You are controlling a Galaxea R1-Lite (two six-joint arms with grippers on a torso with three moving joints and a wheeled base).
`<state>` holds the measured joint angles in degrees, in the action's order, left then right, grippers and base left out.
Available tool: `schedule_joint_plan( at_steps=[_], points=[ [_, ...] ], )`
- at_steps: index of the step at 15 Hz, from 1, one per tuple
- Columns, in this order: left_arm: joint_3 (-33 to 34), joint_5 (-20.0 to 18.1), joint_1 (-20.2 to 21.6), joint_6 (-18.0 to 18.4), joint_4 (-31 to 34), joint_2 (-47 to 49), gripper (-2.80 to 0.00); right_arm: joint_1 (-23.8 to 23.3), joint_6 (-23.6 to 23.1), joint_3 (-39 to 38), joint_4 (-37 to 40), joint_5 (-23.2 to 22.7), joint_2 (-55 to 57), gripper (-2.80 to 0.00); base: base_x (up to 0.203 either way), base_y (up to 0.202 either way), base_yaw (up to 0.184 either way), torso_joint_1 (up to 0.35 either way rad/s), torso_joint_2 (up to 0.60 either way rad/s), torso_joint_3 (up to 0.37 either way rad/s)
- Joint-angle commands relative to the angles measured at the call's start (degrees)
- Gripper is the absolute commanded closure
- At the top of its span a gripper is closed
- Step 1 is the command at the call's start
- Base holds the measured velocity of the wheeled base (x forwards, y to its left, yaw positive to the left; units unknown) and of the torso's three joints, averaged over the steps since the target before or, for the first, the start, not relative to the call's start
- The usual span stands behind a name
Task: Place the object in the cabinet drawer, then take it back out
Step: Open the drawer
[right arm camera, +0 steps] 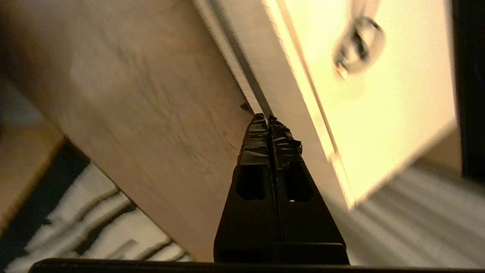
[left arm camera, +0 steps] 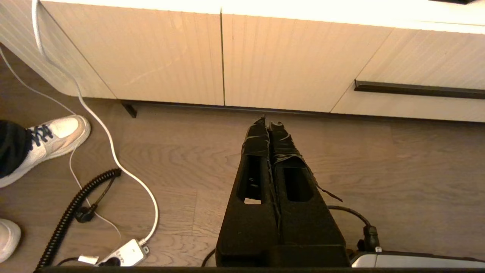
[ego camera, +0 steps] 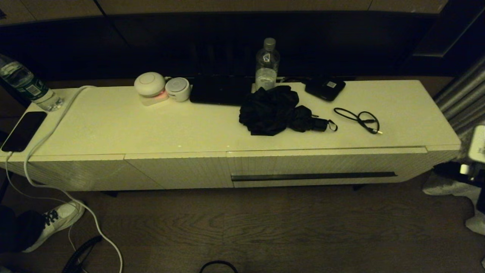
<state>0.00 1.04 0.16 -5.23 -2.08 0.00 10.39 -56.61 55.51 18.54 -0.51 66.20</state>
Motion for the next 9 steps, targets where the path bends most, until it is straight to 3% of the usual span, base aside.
schedule_joint_plan(
  at_steps=[1,4,9],
  points=[
    [0.00,0.02,0.02,-0.04,-0.02,-0.09,0.00,4.29,-4.29,0.26,-0.31,2.79,7.19,0.00,0.000,0.000,0.000,0.000,0.00,0.000],
    [0.09,0.02,0.02,-0.04,-0.02,-0.09,0.00,9.18,-7.55,-1.68,-2.86,8.08,10.47,0.00,0.000,0.000,0.000,0.000,0.00,0.000],
    [0.00,0.02,0.02,-0.04,-0.02,-0.09,0.00,14.68,-8.28,-9.88,-13.22,8.75,15.80,0.00,0.000,0.000,0.000,0.000,0.00,0.000]
  ],
)
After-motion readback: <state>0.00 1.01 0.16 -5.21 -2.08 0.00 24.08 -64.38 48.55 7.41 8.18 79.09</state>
